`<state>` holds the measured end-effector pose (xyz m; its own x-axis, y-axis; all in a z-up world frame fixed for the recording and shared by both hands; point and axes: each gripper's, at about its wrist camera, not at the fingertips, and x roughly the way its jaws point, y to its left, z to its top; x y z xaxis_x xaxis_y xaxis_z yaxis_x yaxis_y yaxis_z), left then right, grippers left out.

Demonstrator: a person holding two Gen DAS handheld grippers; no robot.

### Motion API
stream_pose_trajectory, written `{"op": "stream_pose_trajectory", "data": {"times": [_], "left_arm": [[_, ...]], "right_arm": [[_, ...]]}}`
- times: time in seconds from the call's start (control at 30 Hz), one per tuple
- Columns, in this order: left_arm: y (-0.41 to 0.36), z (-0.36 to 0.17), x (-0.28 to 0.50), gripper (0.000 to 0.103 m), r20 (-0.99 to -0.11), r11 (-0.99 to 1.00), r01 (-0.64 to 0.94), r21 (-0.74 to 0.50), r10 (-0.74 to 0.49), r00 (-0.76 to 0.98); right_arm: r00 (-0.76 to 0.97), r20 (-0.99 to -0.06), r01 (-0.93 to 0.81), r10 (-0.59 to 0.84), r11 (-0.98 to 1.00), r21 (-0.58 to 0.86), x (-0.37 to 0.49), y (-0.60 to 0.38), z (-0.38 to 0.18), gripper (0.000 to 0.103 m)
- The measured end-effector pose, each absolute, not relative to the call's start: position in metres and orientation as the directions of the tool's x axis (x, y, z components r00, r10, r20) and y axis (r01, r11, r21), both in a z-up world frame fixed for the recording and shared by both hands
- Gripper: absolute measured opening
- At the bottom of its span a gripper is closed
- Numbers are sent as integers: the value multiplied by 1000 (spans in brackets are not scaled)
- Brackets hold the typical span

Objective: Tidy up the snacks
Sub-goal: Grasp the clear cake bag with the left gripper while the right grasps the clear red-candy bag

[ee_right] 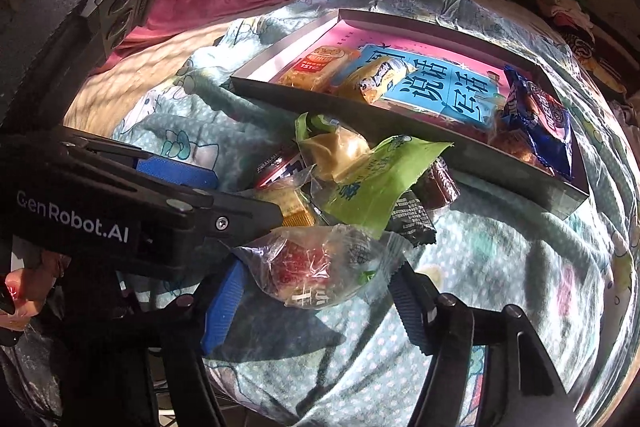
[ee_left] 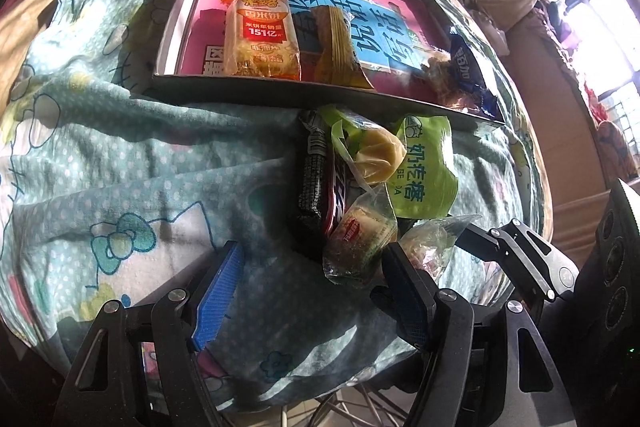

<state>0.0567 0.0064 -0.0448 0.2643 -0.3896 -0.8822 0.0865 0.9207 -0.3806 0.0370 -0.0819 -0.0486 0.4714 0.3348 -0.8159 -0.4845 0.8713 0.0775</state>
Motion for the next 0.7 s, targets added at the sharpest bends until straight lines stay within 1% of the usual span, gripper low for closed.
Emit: {"op": "stream_pose_trajectory", "data": {"times": [0.1, 0.13, 0.17, 0.2, 0.23, 0.37, 0.5, 0.7], "left_arm": [[3, -45, 57, 65, -881, 917, 88, -390, -399, 256], [1, -45, 57, 60, -879, 915, 93, -393, -403, 253], [-1, -44, 57, 58, -878, 913, 96, -397, -409, 249], [-3, -45, 56, 52, -877, 910, 97, -403, -415, 244], [-5, -46, 57, 50, -876, 907, 94, -410, -421, 236], [-9, -48, 59, 50, -877, 906, 82, -416, -424, 226], [-11, -49, 60, 43, -871, 897, 71, -436, -440, 218], [-9, -45, 60, 39, -865, 893, 72, -445, -449, 224]], "right_arm": [[481, -817, -473, 318, 879, 63, 37, -87, -47, 63], [486, -817, -468, 311, 882, 57, 37, -89, -46, 63], [491, -817, -460, 302, 886, 51, 38, -92, -46, 62], [495, -818, -451, 293, 891, 46, 39, -95, -45, 62], [501, -818, -441, 282, 897, 39, 39, -98, -45, 62], [531, -818, -370, 220, 929, 10, 45, -118, -43, 62], [530, -823, -301, 203, 953, 41, 52, -138, -47, 62], [532, -820, -302, 211, 952, 49, 52, -139, -47, 62]]}}
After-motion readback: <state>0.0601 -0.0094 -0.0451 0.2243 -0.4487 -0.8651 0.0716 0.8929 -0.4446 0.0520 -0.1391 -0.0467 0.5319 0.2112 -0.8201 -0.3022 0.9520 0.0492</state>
